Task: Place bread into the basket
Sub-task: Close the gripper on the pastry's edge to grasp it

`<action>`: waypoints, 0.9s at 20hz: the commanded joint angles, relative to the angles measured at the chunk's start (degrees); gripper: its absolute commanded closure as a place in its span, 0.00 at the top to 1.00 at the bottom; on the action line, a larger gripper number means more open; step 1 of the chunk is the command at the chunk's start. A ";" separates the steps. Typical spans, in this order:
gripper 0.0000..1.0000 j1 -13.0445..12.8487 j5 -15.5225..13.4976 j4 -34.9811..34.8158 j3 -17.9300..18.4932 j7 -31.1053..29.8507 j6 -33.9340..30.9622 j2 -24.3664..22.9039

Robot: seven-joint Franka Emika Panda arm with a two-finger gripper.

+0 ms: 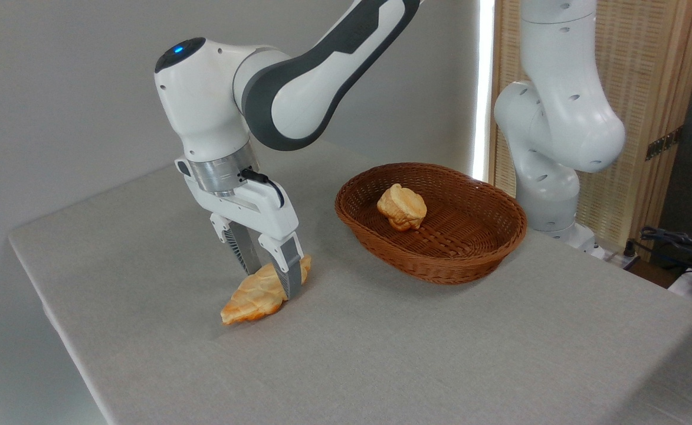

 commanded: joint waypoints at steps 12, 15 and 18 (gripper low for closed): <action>0.54 -0.04 0.63 0.24 -0.09 0.85 0.76 -0.01; 0.54 -0.04 0.72 0.24 -0.09 0.85 0.67 -0.01; 0.54 -0.04 0.72 0.24 -0.09 0.85 0.67 -0.01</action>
